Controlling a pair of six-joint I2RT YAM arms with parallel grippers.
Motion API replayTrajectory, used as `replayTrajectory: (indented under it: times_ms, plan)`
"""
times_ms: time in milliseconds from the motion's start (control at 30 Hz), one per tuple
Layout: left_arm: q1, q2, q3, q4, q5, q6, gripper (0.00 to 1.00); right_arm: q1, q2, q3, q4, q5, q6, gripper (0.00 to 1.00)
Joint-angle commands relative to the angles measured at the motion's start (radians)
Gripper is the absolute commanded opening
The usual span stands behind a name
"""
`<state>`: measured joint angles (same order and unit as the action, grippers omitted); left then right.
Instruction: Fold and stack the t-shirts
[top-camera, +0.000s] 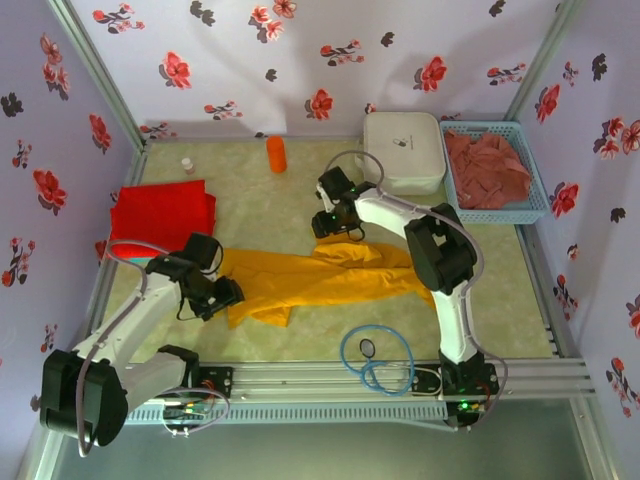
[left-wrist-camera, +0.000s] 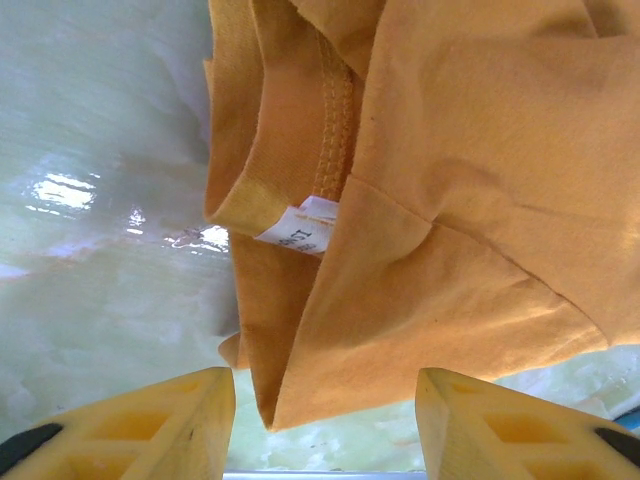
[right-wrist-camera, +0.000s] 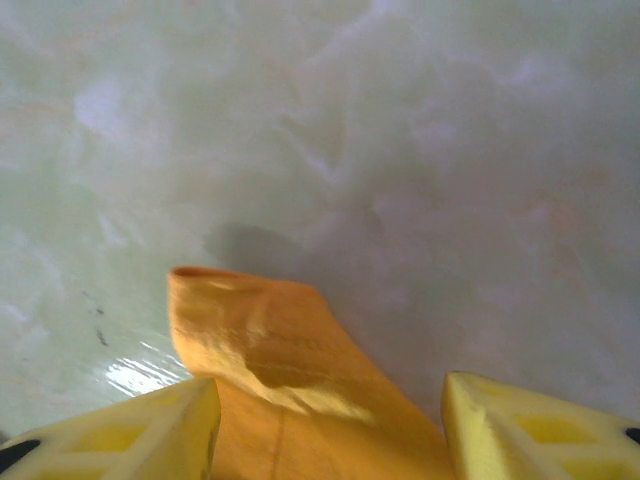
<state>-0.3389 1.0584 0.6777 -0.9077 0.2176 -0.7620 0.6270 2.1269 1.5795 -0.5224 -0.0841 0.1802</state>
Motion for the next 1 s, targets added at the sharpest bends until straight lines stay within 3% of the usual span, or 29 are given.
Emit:
replayTrajectory:
  times_ms: [0, 133, 333, 400, 633, 967]
  plan:
    - [-0.005, 0.005, 0.016, 0.021, -0.02, -0.008, 0.51, 0.032, 0.044, 0.066, -0.036, 0.045, -0.042, 0.6]
    - [0.037, 0.044, 0.091, 0.041, -0.033, 0.055, 0.51, 0.039, 0.101, 0.119, -0.073, 0.122, -0.01, 0.5]
    - [0.148, 0.224, 0.295, 0.071, -0.035, 0.192, 0.51, 0.037, 0.06, 0.095, -0.073, 0.251, 0.039, 0.11]
    - [0.174, 0.29, 0.314, 0.136, -0.048, 0.212, 0.51, 0.03, 0.01, 0.057, -0.04, 0.242, 0.024, 0.02]
    - [0.198, 0.603, 0.495, 0.214, -0.081, 0.261, 0.53, 0.02, -0.193, -0.039, 0.071, 0.215, 0.023, 0.0]
    - [0.196, 0.787, 0.567, 0.216, -0.101, 0.305, 0.53, -0.014, -0.386, -0.125, 0.104, 0.252, 0.099, 0.0]
